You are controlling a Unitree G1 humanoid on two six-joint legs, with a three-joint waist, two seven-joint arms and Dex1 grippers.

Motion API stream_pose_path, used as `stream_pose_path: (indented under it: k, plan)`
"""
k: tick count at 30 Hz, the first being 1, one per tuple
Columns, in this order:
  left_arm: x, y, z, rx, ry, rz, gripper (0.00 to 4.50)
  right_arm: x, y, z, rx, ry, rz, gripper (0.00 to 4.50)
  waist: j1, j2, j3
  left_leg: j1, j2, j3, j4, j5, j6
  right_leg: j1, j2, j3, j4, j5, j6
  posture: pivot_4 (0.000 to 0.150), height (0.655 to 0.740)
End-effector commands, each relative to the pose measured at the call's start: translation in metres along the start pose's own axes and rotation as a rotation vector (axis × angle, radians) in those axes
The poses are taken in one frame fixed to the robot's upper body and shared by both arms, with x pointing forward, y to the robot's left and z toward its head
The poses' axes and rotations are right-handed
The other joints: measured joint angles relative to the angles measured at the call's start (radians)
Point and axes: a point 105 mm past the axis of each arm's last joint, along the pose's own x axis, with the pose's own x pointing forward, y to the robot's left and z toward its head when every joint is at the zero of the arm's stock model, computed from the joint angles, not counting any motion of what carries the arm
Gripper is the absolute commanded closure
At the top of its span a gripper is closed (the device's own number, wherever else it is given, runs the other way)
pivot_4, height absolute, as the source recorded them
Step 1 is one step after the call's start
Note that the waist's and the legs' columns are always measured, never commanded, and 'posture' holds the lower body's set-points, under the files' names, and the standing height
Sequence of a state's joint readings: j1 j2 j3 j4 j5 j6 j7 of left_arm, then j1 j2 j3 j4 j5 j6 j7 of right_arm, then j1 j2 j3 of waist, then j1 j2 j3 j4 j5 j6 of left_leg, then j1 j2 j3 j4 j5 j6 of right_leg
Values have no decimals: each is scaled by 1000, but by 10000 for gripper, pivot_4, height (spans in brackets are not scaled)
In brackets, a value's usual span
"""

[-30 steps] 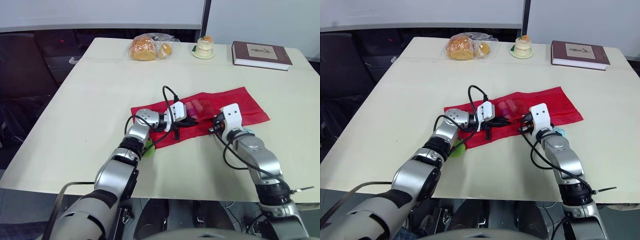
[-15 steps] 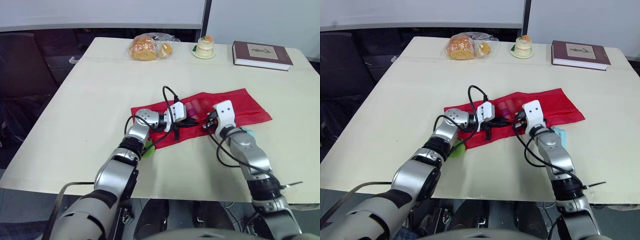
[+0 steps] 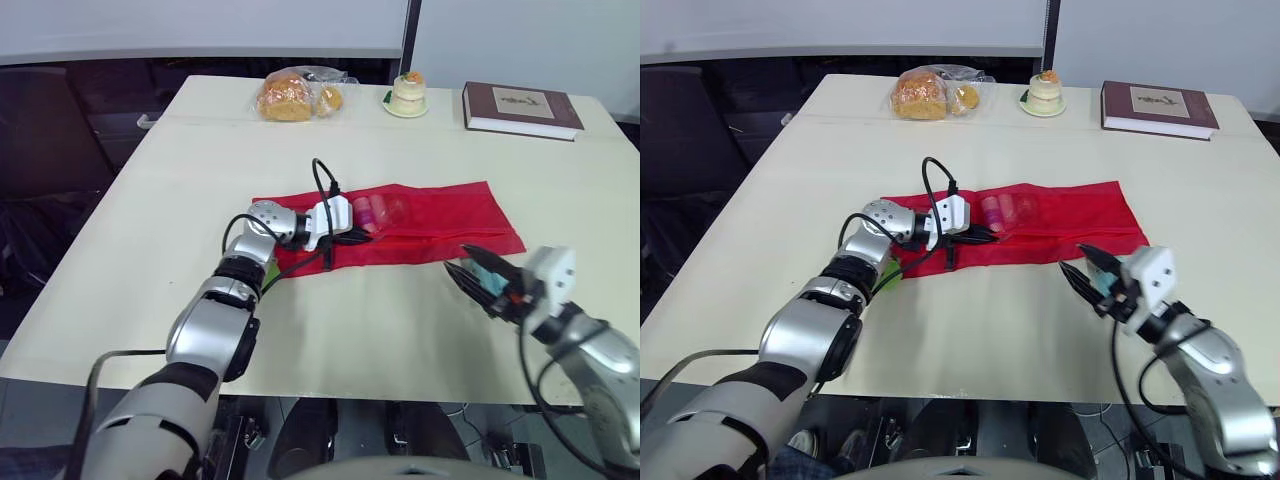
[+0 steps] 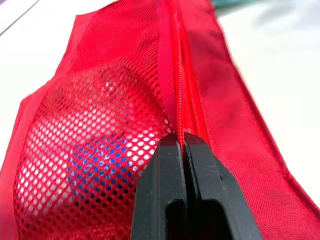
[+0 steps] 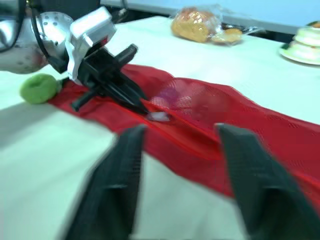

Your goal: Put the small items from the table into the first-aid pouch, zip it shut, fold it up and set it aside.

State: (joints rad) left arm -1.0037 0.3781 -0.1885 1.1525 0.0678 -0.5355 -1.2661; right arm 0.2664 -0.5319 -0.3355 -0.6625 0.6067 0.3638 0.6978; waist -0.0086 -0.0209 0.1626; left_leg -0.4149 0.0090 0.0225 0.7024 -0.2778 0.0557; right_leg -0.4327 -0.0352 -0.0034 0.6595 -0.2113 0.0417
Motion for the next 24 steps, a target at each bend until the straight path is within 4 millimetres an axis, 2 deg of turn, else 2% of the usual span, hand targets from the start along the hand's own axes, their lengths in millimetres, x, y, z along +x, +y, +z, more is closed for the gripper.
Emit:
stream_pose_path:
  k: [1, 5, 10, 14, 15, 16, 17, 18, 20, 21, 24]
  plan:
    - [-14, 8, 2, 27, 9, 18, 45000, -26, 0, 27, -36, -51, 15, 393, 2, 0, 0, 0, 0, 0, 0, 0, 0, 0, 0, 0, 0, 0, 0, 1500, 7289]
    - [-26, 10, -7, -12, 38, 41, 45000, -54, -2, 38, -37, -47, 2, 393, 4, 0, 0, 0, 0, 0, 0, 0, 0, 0, 0, 0, 0, 0, 0, 1500, 7289]
    - [-29, 12, -9, -42, 43, 60, 45000, -63, 5, 50, -33, -59, 23, 393, 3, 0, 0, 0, 1, 0, 0, 0, 0, 0, 0, 0, 0, 0, 0, 1500, 7289]
    - [-29, 10, -8, -67, 30, 36, 33552, -61, 8, 52, -41, -50, 37, 0, 7, 0, 0, 0, 1, 0, 0, 0, 0, 0, 0, 0, 0, 0, 0, 1500, 7289]
    - [-29, 10, -6, -72, 23, 31, 25869, -61, 8, 52, -44, -47, 38, 0, 8, 0, 0, 0, 1, 0, 0, 0, 0, 0, 0, 0, 0, 0, 0, 1500, 7289]
    - [-29, 11, -5, -76, 15, 28, 22804, -60, 8, 52, -46, -45, 39, 0, 9, 0, 0, 0, 1, 0, 0, 0, 0, 0, 0, 0, 0, 0, 0, 1500, 7289]
    - [-30, 11, -4, -75, 9, 26, 16308, -60, 7, 51, -49, -42, 40, 0, 10, 0, 0, 0, 1, 0, 0, 0, 0, 0, 0, 0, 0, 0, 0, 1500, 7289]
    - [-30, 11, -1, -76, -4, 22, 13545, -61, 7, 51, -51, -39, 41, 0, 12, 0, 0, 0, 1, 0, 0, 0, 0, 0, 0, 0, 0, 0, 0, 1500, 7289]
    - [-31, 12, 4, -77, -27, 13, 3276, -61, 7, 52, -53, -37, 43, 0, 18, 0, 0, 0, 1, 1, 0, 0, 0, 0, 0, 0, 0, 0, 0, 1500, 7289]
    - [-31, 12, 7, -77, -41, 8, 378, -61, 8, 52, -53, -37, 44, 0, 21, 0, 0, 0, 1, 1, 0, 0, 0, 0, 0, 0, 0, 0, 0, 1500, 7289]
    - [-25, 13, 22, -86, -110, -9, 378, -60, 8, 54, -56, -39, 47, 0, 24, 0, 0, 0, 1, 1, 0, 0, 0, 0, 0, 1, 0, 0, 0, 1500, 7289]
